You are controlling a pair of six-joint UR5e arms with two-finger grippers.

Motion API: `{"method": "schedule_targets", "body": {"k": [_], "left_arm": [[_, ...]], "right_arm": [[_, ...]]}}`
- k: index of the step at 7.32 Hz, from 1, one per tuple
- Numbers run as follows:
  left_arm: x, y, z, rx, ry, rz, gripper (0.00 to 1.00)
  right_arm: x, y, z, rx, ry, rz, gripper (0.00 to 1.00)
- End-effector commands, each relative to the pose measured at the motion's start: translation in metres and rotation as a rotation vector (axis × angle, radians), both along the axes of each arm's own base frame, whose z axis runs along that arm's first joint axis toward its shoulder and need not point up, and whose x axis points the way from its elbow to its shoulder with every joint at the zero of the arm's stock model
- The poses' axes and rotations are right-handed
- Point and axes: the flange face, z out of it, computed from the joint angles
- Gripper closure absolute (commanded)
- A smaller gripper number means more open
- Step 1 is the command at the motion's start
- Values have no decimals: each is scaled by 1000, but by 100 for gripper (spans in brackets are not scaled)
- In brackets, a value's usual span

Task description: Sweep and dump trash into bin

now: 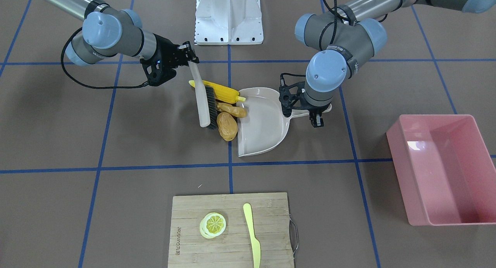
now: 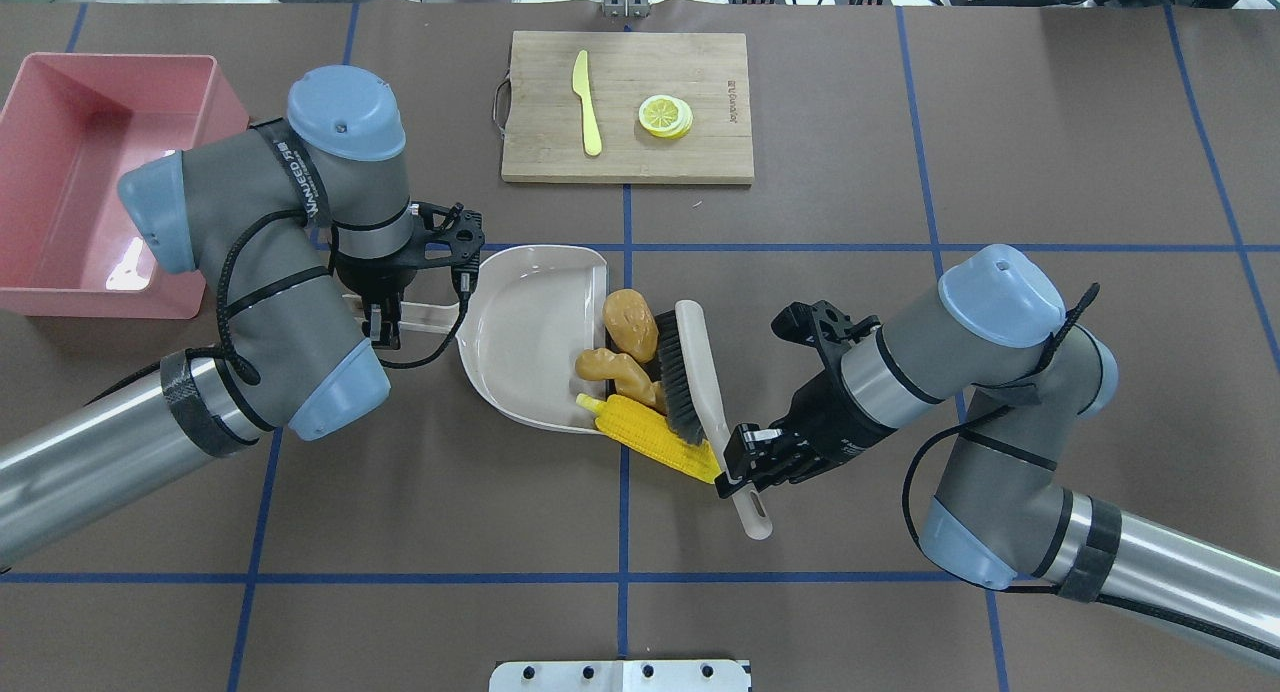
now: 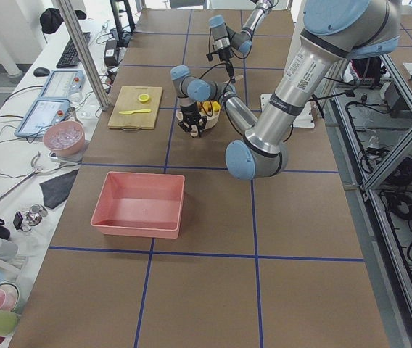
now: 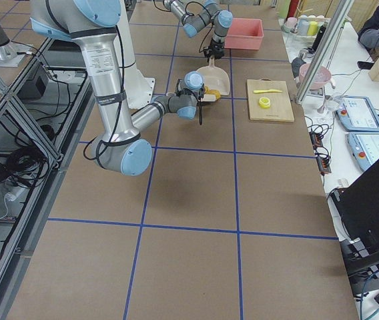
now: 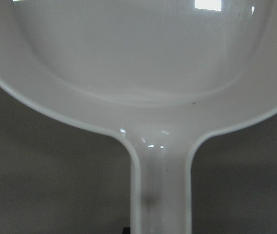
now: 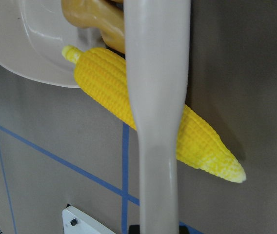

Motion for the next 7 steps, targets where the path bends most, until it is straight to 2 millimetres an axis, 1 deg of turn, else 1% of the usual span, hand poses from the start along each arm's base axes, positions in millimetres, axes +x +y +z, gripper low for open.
{"method": "schedule_targets", "body": {"k": [1, 2, 3, 4, 5, 7], "left_arm": [[1, 0, 0, 13, 15, 0, 100], [5, 3, 4, 22, 23, 7, 100], [5, 3, 5, 23, 22, 7, 100], [5, 3, 5, 23, 22, 7, 100], [5, 3, 5, 23, 22, 7, 100], [6, 2, 5, 23, 22, 7, 100]], "right_arm": [[-19, -8, -24, -6, 11, 4, 100], [-27, -12, -39, -8, 24, 20, 100], [-33, -8, -40, -4, 28, 25, 100], [-38, -6, -46, -2, 26, 21, 100], [-40, -7, -55, 1, 22, 24, 100], [-49, -11, -86, -10, 44, 19, 100]]}}
